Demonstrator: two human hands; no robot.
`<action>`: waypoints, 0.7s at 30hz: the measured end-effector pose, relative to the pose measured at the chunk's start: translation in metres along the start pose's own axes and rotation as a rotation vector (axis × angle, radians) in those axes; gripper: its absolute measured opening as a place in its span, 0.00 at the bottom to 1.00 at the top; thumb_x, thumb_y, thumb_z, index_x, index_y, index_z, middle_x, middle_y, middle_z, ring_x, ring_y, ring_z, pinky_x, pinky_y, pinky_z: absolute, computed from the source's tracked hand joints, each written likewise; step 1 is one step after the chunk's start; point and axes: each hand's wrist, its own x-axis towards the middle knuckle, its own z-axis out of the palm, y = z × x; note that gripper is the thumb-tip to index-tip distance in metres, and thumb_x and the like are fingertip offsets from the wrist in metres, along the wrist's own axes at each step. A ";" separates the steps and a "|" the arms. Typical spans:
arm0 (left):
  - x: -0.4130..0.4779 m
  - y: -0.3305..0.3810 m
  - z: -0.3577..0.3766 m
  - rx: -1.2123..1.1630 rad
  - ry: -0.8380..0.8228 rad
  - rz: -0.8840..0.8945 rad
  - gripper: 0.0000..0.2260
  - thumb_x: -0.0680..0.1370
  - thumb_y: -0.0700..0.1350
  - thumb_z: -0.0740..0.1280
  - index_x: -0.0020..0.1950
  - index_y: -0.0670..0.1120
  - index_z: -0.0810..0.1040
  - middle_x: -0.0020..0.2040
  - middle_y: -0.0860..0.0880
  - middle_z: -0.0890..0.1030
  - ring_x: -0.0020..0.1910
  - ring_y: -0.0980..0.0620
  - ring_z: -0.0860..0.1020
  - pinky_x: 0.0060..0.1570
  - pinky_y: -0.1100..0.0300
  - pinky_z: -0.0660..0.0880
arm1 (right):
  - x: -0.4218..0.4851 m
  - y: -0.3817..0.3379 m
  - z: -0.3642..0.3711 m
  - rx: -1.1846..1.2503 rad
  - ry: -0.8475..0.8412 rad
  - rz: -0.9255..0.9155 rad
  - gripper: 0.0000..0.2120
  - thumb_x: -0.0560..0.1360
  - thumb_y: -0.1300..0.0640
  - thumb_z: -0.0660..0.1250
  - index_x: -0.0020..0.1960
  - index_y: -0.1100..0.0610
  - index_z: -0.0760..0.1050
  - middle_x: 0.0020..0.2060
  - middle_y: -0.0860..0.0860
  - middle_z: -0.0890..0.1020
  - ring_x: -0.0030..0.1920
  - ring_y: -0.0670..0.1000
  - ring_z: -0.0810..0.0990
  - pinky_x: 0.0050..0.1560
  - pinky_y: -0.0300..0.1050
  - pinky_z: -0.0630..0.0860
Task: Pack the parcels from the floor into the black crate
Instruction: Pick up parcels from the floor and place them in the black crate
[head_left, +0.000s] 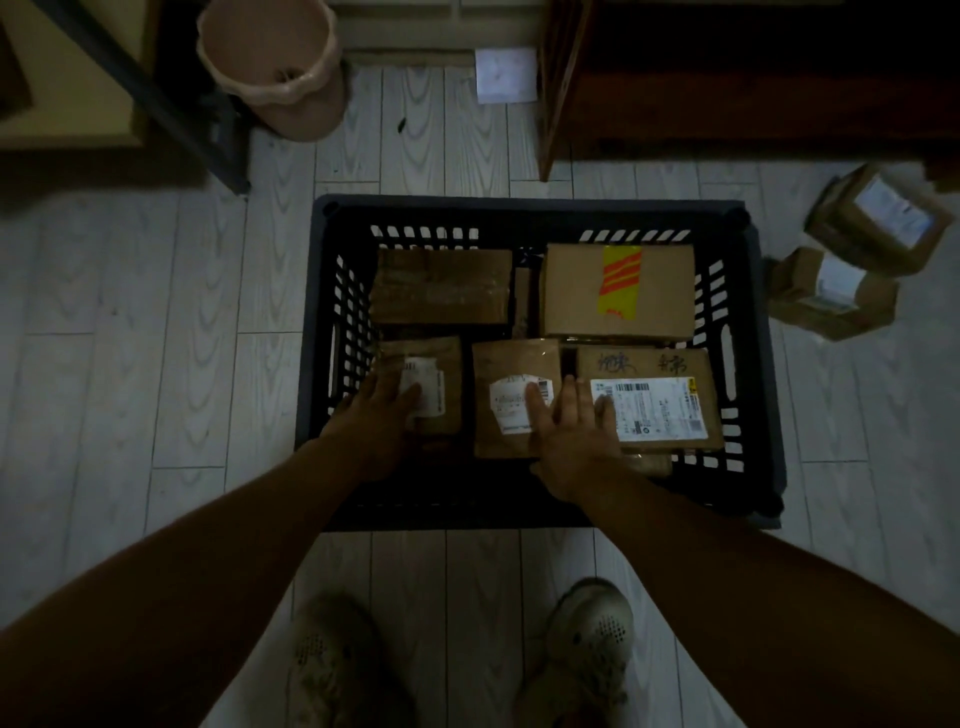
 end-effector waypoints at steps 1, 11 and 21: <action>-0.007 0.002 -0.005 -0.014 0.000 -0.009 0.36 0.76 0.59 0.61 0.76 0.52 0.45 0.76 0.43 0.39 0.75 0.40 0.42 0.71 0.38 0.52 | -0.005 0.001 -0.007 0.022 -0.021 0.002 0.46 0.75 0.45 0.63 0.75 0.51 0.30 0.74 0.64 0.35 0.74 0.64 0.34 0.71 0.65 0.38; -0.171 0.071 -0.138 -0.287 0.109 -0.009 0.34 0.76 0.58 0.61 0.76 0.48 0.52 0.76 0.45 0.55 0.73 0.43 0.54 0.72 0.47 0.52 | -0.175 0.032 -0.147 0.401 0.162 -0.058 0.38 0.76 0.41 0.61 0.77 0.50 0.44 0.76 0.54 0.49 0.74 0.57 0.50 0.72 0.57 0.49; -0.368 0.165 -0.264 -0.482 0.347 0.044 0.25 0.75 0.51 0.67 0.70 0.51 0.64 0.69 0.46 0.66 0.67 0.43 0.64 0.67 0.44 0.64 | -0.379 0.088 -0.251 0.504 0.280 -0.034 0.30 0.75 0.44 0.63 0.73 0.52 0.59 0.70 0.57 0.65 0.70 0.58 0.62 0.68 0.50 0.65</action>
